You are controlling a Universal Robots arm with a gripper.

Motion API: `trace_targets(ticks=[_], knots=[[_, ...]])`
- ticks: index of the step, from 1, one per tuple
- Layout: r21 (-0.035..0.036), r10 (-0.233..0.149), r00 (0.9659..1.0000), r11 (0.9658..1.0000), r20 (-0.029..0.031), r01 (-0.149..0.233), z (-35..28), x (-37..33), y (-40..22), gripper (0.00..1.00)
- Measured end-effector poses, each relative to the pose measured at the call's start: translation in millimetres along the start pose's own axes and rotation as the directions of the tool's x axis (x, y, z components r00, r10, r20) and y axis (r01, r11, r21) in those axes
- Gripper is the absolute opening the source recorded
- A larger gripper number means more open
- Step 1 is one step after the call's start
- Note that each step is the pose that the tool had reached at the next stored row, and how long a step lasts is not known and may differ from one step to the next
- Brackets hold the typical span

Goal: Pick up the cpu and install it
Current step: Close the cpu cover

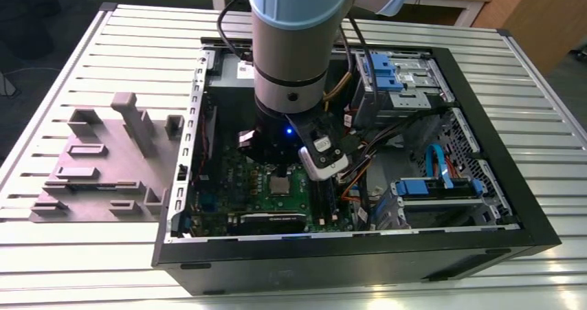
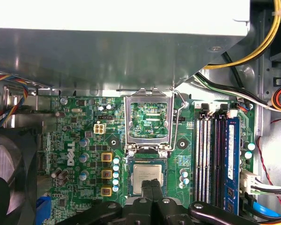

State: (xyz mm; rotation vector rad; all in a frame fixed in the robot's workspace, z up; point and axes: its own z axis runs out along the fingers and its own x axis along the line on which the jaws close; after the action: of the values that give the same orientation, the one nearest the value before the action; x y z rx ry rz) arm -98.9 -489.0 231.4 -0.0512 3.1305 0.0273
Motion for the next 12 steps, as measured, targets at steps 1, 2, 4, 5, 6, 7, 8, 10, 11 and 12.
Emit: trace_targets(ticks=[1, 2, 4, 5, 6, 7, 8, 10, 11, 12], knots=[[0.0001, 0.0, 1.0, 1.0, -0.0001, 0.0, -2.9, 0.0, 0.0, 0.1], [0.0001, 0.0, 1.0, 1.0, -0.0001, 0.0, -3.4, 0.0, 0.1, 0.1], [0.0, 0.0, 1.0, 1.0, -0.0001, 0.0, -4.4, -0.1, 0.1, 0.1], [0.0, 0.0, 1.0, 1.0, 0.0, 0.0, -5.0, -0.1, 0.1, 0.1], [0.0, 0.0, 1.0, 1.0, 0.0, 0.0, -5.5, -0.1, 0.1, 0.1], [-0.0002, 0.0, 1.0, 1.0, 0.0001, 0.0, -5.4, -0.1, 0.1, 0.1], [-0.0002, 0.0, 1.0, 1.0, 0.0, 0.0, -5.5, -0.1, 0.1, 0.1], [0.0, 0.0, 1.0, 1.0, -0.0001, 0.0, -6.0, -0.1, 0.1, 0.1], [0.0, 0.0, 1.0, 1.0, -0.0001, 0.0, -6.4, -0.1, 0.1, 0.1], [0.0, 0.0, 1.0, 1.0, -0.0001, 0.0, -6.4, -0.1, 0.1, 0.1]])
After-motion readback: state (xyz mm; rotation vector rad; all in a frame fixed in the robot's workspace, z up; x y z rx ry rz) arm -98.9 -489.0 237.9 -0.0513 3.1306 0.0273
